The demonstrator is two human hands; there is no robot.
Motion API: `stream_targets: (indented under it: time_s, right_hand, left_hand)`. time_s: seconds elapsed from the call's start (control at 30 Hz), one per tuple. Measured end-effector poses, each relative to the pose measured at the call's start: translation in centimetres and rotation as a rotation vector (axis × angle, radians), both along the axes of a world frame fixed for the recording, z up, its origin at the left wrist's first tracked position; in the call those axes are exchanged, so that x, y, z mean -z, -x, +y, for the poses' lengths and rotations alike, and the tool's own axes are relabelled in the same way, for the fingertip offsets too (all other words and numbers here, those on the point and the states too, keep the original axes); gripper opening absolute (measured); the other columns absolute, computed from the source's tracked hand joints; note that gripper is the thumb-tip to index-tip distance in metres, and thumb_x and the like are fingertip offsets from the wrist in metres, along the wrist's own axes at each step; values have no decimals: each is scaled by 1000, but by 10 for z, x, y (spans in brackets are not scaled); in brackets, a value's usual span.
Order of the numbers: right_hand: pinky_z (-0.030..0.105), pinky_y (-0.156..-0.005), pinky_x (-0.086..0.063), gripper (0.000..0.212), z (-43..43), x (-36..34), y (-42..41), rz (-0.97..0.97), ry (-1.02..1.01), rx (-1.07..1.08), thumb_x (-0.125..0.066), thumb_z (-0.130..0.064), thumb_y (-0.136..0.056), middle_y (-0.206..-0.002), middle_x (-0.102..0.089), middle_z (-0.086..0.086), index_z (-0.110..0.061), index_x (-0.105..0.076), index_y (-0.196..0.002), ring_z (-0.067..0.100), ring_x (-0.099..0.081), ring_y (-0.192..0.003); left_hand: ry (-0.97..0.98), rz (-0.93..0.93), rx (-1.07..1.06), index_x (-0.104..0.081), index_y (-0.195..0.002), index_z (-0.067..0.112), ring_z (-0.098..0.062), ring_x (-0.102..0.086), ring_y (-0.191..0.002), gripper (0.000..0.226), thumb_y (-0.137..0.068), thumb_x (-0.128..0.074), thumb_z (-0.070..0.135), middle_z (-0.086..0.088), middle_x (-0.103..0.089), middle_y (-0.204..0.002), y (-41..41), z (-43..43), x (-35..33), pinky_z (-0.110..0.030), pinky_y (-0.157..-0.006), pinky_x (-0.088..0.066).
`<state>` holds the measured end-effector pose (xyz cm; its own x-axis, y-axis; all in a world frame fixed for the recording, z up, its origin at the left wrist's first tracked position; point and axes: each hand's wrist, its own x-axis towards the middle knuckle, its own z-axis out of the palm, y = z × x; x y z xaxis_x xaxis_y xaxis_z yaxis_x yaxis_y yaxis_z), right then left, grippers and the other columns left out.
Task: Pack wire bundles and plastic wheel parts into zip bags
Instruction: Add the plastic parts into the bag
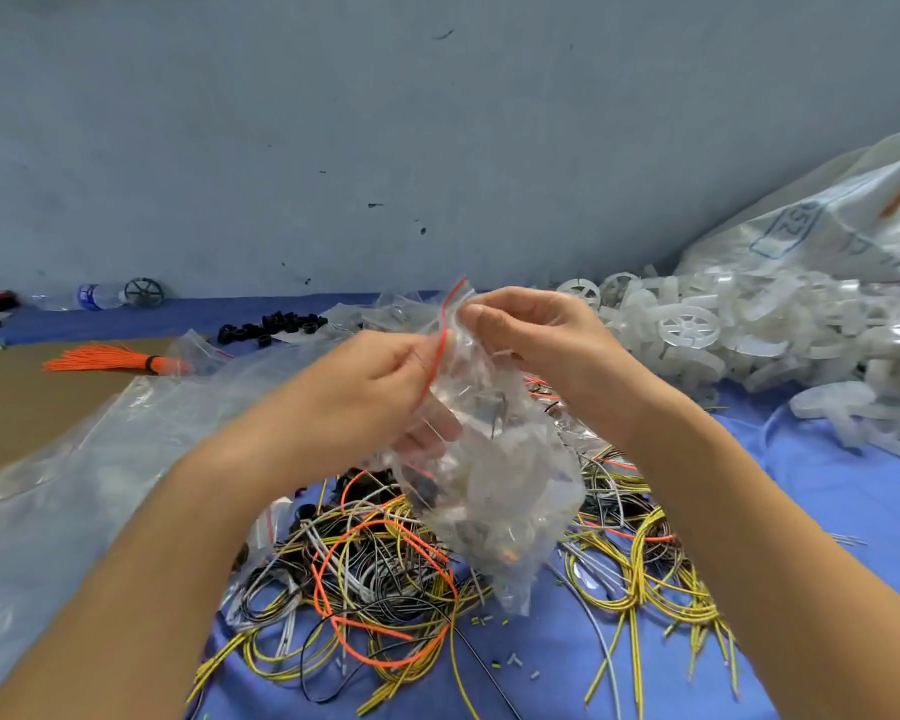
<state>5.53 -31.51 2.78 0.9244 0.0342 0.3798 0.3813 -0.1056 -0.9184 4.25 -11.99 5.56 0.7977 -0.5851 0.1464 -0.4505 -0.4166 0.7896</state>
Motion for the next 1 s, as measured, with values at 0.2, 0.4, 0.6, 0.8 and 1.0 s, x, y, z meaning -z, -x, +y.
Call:
stream_targets:
  time_s: [0.2,0.4,0.6,0.8,1.0]
  right_hand:
    - [33,-78,-53,10,-17,-12,14,-56,-219,127,-63,-15,-94,-74,-62,-1,-11,-71,-97,15,-57,-71]
    - [26,-77,-56,6,-31,-29,40,-175,-313,244,-69,-18,-90,-74,-66,-3,-16,-75,-92,11,-60,-67]
    - [32,-81,-55,7,-27,-22,58,-80,-273,310,-67,-14,-91,-66,-63,-8,-14,-74,-94,10,-56,-64]
    - [25,-73,-58,10,-47,-20,80,-39,-237,305,-70,-23,-87,-75,-67,-7,-19,-76,-94,16,-62,-77]
    - [23,-74,-56,22,-55,-16,103,-75,-285,202,-73,-36,-73,-71,-62,-2,-20,-80,-87,9,-59,-67]
  left_hand:
    - [-146,-522,-132,-68,-93,31,3,-66,-83,16,-94,-56,42,17,-72,-79,2,17,-2,-15,-76,-46]
    - [36,-898,-249,-65,-96,35,7,-60,-79,15,-93,-56,46,23,-67,-76,19,9,-22,-6,-68,-39]
    - [85,-740,-308,-67,-94,23,1,-58,-71,15,-94,-56,33,12,-65,-68,25,-7,-12,-10,-61,-40]
    - [76,-754,-180,-66,-89,25,1,-61,-76,10,-91,-58,32,14,-65,-66,28,-8,-14,-6,-66,-41]
    - [85,-824,-121,-67,-90,27,3,-62,-76,12,-93,-61,36,15,-65,-65,37,-12,-18,-2,-63,-39]
